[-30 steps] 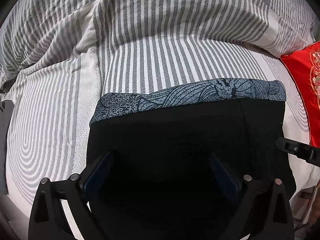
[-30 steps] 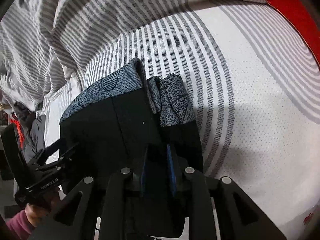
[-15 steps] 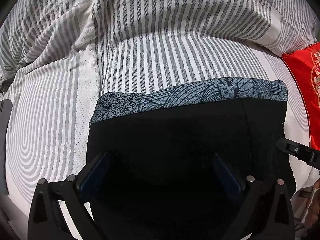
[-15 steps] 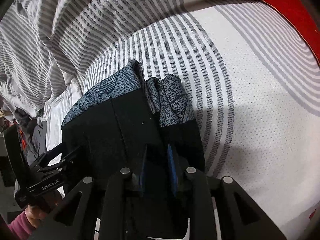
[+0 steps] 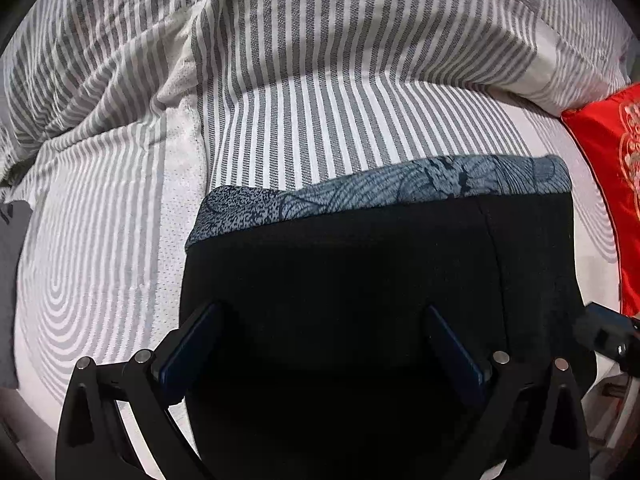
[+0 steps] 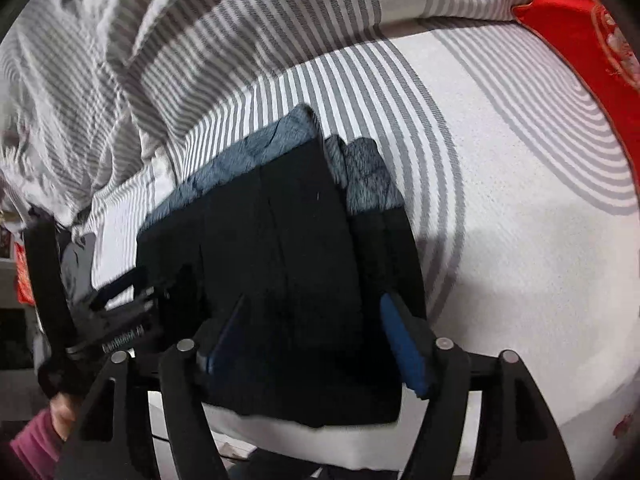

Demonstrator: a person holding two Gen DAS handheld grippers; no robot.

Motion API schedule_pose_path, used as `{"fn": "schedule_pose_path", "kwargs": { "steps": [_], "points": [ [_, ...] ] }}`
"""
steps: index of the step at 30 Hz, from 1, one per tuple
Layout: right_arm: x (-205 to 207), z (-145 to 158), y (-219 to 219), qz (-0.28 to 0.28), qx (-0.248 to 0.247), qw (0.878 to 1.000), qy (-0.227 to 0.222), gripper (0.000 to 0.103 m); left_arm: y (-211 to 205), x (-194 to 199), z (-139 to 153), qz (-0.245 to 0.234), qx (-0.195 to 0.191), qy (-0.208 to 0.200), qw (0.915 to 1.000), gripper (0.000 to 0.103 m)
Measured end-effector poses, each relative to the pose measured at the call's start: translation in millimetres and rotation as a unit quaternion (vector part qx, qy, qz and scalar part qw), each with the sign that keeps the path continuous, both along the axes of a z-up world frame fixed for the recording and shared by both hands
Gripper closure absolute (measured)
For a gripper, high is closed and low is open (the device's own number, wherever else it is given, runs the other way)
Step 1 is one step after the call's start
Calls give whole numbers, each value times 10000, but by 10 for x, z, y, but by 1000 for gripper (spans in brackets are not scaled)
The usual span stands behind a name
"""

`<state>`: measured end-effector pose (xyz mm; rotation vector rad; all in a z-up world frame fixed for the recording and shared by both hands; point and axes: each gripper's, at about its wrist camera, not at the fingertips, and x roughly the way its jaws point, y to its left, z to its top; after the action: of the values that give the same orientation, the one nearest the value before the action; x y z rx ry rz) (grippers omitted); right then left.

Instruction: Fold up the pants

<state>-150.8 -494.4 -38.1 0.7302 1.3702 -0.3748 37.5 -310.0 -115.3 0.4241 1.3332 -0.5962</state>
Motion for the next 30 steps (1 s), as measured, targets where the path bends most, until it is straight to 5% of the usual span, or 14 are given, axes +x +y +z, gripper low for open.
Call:
{"fn": "schedule_pose_path", "kwargs": {
  "steps": [7,12,30],
  "points": [
    [-177,-170,251,313,-308,9968,668,19,136,-149,140,-115,180,-60,9998,1],
    [-226,-267,184,36,-308,9971,693,7,242,-229,262,-216,213,-125,9995,1],
    [-286,103,406,72,-847,9926,863,5,437,-319,457,-198,184,122,9996,1]
  ]
}}
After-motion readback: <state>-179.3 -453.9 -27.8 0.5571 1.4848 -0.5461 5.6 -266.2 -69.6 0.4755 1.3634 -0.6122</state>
